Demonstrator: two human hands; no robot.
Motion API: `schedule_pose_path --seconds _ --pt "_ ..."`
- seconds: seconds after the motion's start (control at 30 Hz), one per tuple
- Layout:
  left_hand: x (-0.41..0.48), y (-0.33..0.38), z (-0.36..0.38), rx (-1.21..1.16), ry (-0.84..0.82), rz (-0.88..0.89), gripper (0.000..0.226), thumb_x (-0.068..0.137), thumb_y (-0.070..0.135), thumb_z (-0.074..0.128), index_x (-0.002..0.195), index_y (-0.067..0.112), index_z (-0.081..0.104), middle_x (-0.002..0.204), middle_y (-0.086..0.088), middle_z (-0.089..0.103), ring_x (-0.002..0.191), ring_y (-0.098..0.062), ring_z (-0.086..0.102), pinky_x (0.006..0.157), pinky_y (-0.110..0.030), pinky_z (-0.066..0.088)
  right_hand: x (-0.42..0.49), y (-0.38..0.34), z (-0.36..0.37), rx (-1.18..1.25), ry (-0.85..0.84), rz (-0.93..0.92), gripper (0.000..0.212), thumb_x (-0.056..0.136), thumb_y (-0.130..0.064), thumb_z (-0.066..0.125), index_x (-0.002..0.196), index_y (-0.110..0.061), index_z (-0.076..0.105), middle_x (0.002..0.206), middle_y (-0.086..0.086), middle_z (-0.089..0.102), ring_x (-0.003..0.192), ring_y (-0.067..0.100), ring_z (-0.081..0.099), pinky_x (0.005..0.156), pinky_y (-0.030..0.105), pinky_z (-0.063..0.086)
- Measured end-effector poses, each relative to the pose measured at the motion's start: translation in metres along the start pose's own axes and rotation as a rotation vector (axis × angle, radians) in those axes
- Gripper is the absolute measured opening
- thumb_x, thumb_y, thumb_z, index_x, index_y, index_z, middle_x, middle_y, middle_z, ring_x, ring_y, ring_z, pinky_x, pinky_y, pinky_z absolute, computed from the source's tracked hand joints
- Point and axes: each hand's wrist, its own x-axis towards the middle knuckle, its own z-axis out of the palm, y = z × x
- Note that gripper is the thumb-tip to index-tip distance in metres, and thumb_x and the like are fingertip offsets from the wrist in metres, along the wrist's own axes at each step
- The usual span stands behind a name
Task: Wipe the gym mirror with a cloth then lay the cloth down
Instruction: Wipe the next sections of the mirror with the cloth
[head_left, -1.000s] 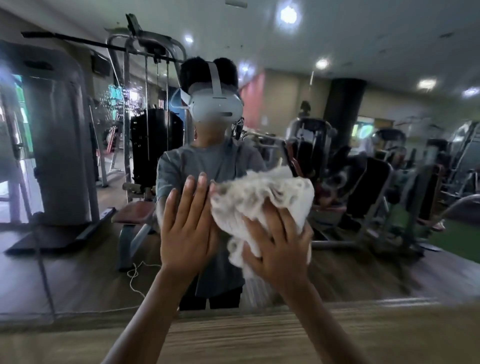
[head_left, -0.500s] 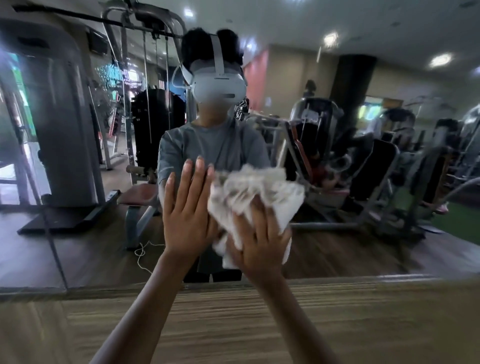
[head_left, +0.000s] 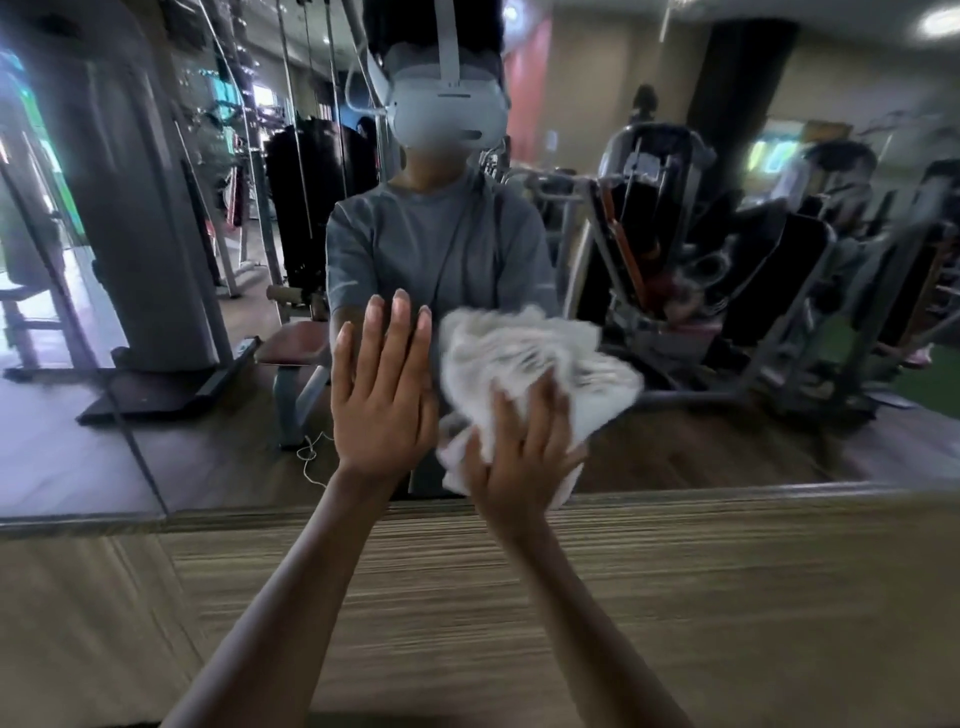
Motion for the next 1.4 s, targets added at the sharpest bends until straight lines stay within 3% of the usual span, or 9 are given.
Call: schedule_pose_path --seconds 0.13,0.3,0.47,0.73,0.97,1.07,1.2,1.3,1.4 --pt "-0.002 -0.003 -0.001 -0.007 0.005 0.006 0.050 0.102 0.017 0.037 0.150 0.005 0.043 0.157 -0.016 0.036 0.152 -0.028 0.024 0.122 -0.051 0.024 -0.042 0.076 -0.014 -0.100 -0.130 -0.458 0.028 0.101 -0.048 0.043 0.117 -0.028 0.055 0.141 0.005 0.044 0.117 0.029 0.050 0.086 0.051 0.045" --pt "-0.002 0.002 -0.001 0.002 0.006 -0.014 0.052 0.100 0.015 0.041 0.151 0.004 0.042 0.158 -0.015 0.034 0.152 -0.029 0.023 0.121 -0.052 0.026 -0.022 0.166 -0.047 -0.230 -0.077 -0.431 0.035 0.101 -0.050 0.042 0.113 -0.020 0.055 0.131 0.016 0.047 0.119 0.035 0.047 0.087 0.051 0.041" --pt "-0.002 0.003 -0.002 0.029 0.000 -0.015 0.053 0.100 0.015 0.040 0.151 0.004 0.040 0.158 -0.015 0.033 0.151 -0.031 0.024 0.122 -0.051 0.023 -0.039 0.059 -0.010 -0.071 -0.014 0.083 0.050 0.102 -0.050 0.026 0.126 -0.014 0.050 0.134 0.019 0.038 0.124 0.039 0.037 0.099 0.055 0.029" --pt "-0.001 0.001 -0.003 0.005 0.008 -0.006 0.051 0.099 0.014 0.041 0.150 0.004 0.043 0.157 -0.016 0.035 0.146 -0.036 0.035 0.121 -0.053 0.024 -0.038 0.092 -0.024 -0.142 -0.105 -0.405 0.041 0.097 -0.055 0.041 0.124 -0.027 0.052 0.144 0.009 0.039 0.127 0.031 0.043 0.093 0.049 0.034" --pt "-0.002 0.004 -0.001 0.009 0.002 -0.013 0.051 0.101 0.015 0.040 0.150 0.004 0.042 0.157 -0.017 0.035 0.149 -0.034 0.028 0.121 -0.054 0.024 0.049 0.073 -0.030 -0.067 0.174 0.344 0.061 0.086 -0.041 0.049 0.139 -0.011 0.047 0.143 0.027 0.041 0.129 0.034 0.035 0.102 0.040 0.026" --pt "-0.002 0.000 -0.003 0.013 -0.026 0.001 0.054 0.101 0.020 0.040 0.154 0.007 0.036 0.158 -0.017 0.033 0.151 -0.032 0.025 0.122 -0.053 0.022 0.046 0.010 -0.017 -0.024 0.029 0.070 0.059 0.096 -0.053 0.033 0.141 -0.017 0.044 0.147 0.023 0.037 0.130 0.035 0.036 0.091 0.044 0.030" --pt "0.001 -0.006 -0.018 -0.072 -0.116 0.041 0.054 0.104 0.034 0.035 0.150 0.006 0.042 0.158 -0.017 0.033 0.152 -0.029 0.022 0.123 -0.047 0.018 0.017 0.050 -0.023 -0.143 -0.096 -0.611 0.047 0.088 -0.053 0.057 0.128 -0.028 0.055 0.140 0.006 0.047 0.119 0.028 0.049 0.082 0.043 0.039" --pt "0.014 -0.022 -0.037 -0.093 -0.142 0.104 0.046 0.100 0.018 0.036 0.144 0.013 0.052 0.153 -0.013 0.045 0.147 -0.025 0.032 0.122 -0.038 0.016 0.038 0.105 -0.048 -0.135 -0.127 -0.623 0.042 0.084 -0.046 0.056 0.122 -0.027 0.053 0.136 0.007 0.044 0.114 0.033 0.049 0.084 0.048 0.044" --pt "0.057 -0.036 -0.048 -0.026 -0.170 0.093 0.046 0.095 0.023 0.044 0.139 0.020 0.059 0.149 -0.010 0.047 0.141 -0.024 0.032 0.120 -0.035 0.009 0.113 0.106 -0.060 -0.079 -0.001 -0.315 0.044 0.084 -0.031 0.051 0.128 -0.024 0.052 0.137 0.015 0.041 0.118 0.035 0.040 0.092 0.049 0.042"
